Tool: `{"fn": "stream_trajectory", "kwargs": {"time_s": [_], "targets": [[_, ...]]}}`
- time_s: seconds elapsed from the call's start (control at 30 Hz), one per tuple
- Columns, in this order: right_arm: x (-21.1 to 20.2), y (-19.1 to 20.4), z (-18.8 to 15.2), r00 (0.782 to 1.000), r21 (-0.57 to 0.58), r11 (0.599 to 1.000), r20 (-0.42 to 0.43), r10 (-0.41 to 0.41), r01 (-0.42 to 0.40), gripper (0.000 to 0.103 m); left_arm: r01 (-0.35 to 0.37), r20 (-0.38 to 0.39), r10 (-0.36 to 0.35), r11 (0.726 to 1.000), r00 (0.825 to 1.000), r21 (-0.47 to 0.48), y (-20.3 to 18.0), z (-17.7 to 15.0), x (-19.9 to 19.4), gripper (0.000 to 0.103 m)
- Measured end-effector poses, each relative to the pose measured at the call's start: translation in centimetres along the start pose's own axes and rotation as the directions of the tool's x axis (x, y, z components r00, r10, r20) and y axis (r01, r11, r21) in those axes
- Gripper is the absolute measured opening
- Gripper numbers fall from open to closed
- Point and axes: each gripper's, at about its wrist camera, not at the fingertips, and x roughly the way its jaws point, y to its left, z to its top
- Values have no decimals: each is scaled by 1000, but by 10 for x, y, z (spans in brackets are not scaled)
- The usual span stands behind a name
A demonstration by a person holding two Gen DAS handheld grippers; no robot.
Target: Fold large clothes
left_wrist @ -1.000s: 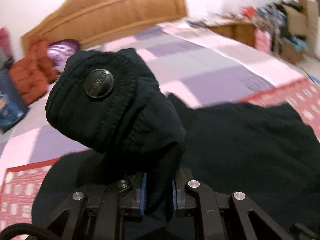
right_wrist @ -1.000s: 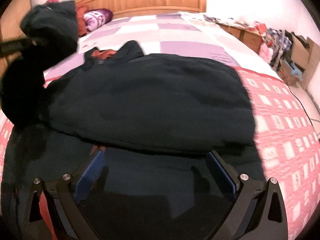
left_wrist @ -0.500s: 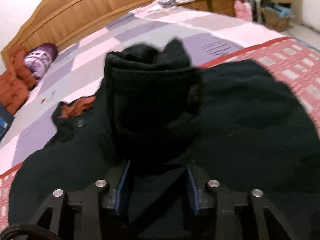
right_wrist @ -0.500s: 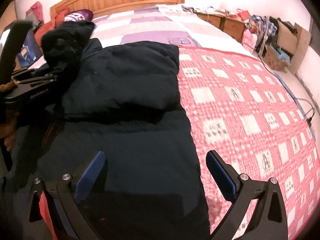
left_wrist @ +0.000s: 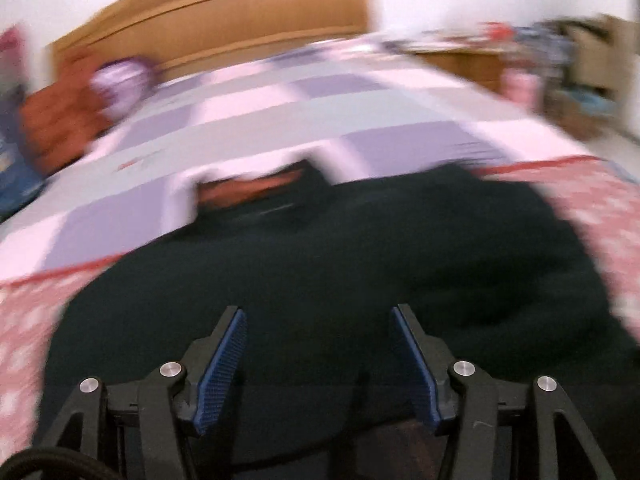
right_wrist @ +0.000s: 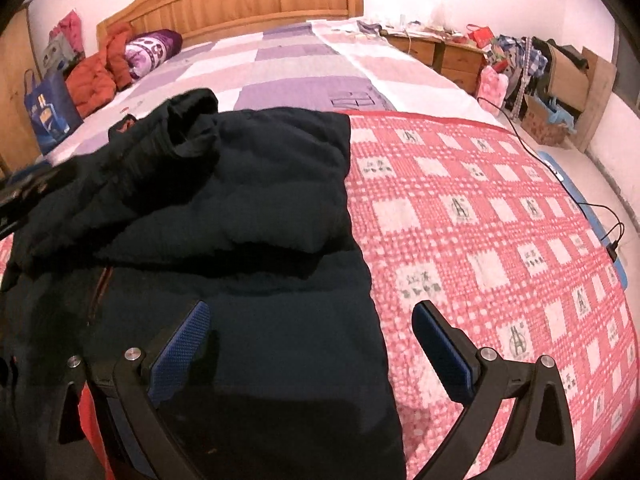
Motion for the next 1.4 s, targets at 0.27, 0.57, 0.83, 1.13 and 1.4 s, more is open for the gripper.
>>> {"fn": "stream_trajectory", "kwargs": {"time_s": [0.27,0.57,0.83,1.13,1.4], "targets": [[0,36,41,997,-34,999,72,24,-21,103,-287,-267,271,958,925,-23,117,-20,71,64],[9,137,105,979,-156,986,179,95,-67,103,-240,-242,231,971,943,-10,113,-41,71,66],[82,172,103,997,-291,953,23,-76,79,103,-171,-233,151,983,961,-67,135,-48,78,77],[103,118,84,992,-102,992,-85,-88,79,103,-156,-217,134,984,967,-86,151,-59,71,87],[16,224,90,952,-282,958,304,31,58,103,-80,-65,74,992,995,-94,144,-10,49,87]]}}
